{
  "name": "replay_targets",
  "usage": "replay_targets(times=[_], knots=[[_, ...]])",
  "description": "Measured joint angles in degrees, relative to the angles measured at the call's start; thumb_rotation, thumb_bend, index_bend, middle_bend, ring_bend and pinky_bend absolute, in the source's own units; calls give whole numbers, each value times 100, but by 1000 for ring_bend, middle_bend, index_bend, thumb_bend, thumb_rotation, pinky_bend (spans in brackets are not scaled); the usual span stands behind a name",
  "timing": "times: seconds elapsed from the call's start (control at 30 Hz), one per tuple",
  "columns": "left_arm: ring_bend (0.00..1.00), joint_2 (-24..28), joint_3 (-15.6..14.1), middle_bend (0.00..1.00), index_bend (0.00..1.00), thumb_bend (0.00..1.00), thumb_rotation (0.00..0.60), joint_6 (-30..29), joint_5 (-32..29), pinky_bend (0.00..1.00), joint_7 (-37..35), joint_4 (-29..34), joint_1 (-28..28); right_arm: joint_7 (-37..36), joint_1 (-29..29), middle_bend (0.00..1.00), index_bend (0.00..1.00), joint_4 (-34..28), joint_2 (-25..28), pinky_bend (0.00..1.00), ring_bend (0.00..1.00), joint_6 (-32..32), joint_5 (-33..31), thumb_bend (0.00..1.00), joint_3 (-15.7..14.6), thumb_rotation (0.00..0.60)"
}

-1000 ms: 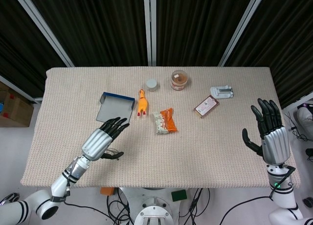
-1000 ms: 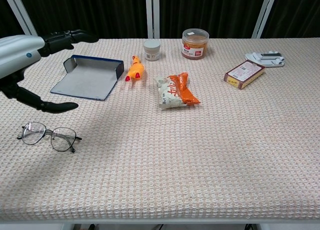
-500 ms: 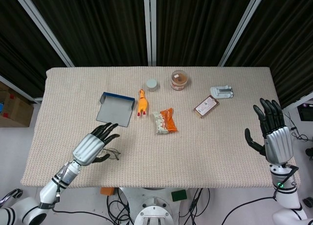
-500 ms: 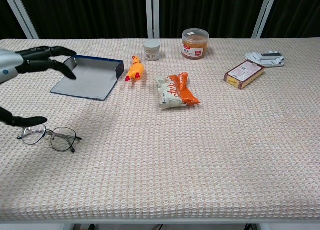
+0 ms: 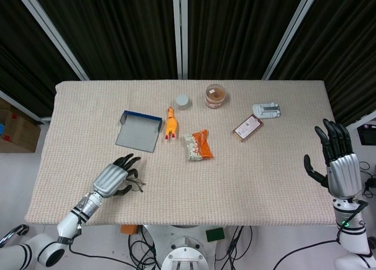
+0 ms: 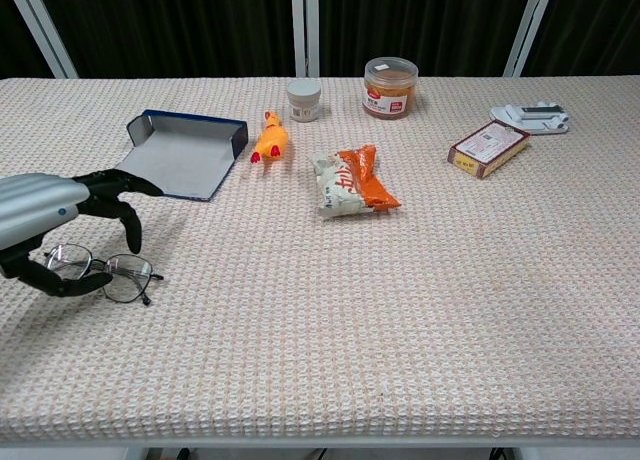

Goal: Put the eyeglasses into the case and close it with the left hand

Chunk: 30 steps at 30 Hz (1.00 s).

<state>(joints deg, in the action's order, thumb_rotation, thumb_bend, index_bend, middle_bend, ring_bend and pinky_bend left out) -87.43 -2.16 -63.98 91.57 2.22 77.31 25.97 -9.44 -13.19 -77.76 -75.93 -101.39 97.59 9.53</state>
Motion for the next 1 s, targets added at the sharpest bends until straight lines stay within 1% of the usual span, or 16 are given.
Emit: replay_targets(times=[0.17, 0.4, 0.8, 1.0], knots=[[19, -3, 49, 94, 419, 349, 600, -145, -63, 180, 26, -98, -34, -16, -6, 0, 0, 78, -61, 0, 0, 66, -28, 494, -36, 600], [19, 114, 18, 99, 434, 350, 600, 26, -221, 179, 148, -47, -23, 20, -44, 0, 0, 127, -128, 0, 0, 113, -18, 495, -59, 600], [19, 108, -19, 99, 502, 354, 600, 115, -266, 178, 211, -33, 25, 8, -28, 0, 0, 146, -123, 0, 0, 111, -55, 495, -71, 600], [19, 44, -26, 101, 533, 376, 600, 78, -261, 178, 158, -107, 21, 16, -32, 0, 0, 136, -115, 0, 0, 121, -59, 496, -74, 600]])
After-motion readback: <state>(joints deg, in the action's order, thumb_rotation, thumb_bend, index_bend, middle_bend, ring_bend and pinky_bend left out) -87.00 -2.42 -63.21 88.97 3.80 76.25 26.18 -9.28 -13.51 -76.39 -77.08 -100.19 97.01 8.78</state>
